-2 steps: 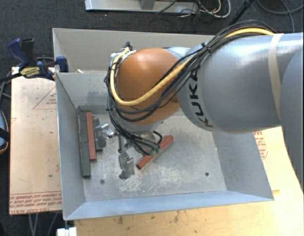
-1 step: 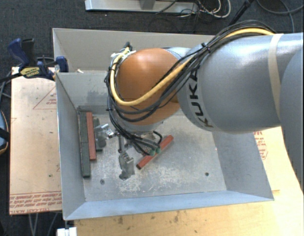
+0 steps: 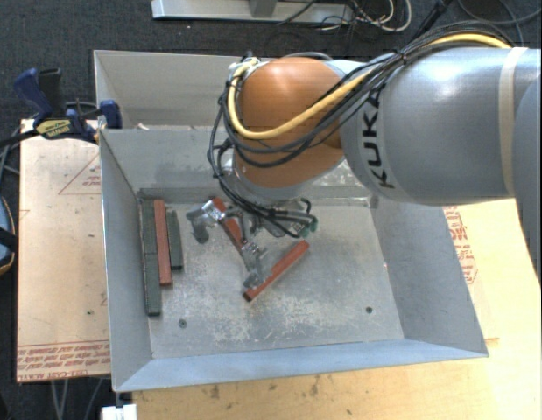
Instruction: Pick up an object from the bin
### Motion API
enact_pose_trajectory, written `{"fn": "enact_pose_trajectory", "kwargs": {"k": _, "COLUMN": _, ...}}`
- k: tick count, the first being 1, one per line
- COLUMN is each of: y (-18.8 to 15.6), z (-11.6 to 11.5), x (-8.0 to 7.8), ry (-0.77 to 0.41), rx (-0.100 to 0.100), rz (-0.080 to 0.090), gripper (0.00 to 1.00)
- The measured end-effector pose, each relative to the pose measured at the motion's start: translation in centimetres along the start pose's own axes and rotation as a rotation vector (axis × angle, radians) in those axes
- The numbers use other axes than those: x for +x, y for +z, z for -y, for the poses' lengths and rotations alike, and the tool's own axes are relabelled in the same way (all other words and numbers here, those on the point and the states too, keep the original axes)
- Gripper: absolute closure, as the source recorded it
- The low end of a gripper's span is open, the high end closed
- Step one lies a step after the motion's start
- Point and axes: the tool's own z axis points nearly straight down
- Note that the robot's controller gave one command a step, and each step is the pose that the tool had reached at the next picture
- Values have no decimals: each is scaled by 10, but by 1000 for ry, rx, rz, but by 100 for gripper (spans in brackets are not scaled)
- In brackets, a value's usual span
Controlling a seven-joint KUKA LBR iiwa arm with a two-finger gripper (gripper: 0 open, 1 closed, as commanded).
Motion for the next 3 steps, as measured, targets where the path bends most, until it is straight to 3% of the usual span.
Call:
{"fn": "enact_pose_trajectory", "kwargs": {"k": 1, "y": 31, "z": 3, "x": 7, "ry": -38, "rx": 11, "rz": 17, "gripper": 0}}
{"fn": "enact_pose_trajectory", "kwargs": {"k": 2, "y": 66, "z": 19, "x": 27, "ry": -183, "rx": 5, "rz": 8, "gripper": 0}}
{"fn": "enact_pose_trajectory", "kwargs": {"k": 3, "y": 84, "z": 46, "x": 63, "ry": -336, "rx": 7, "rz": 9, "gripper": 0}}
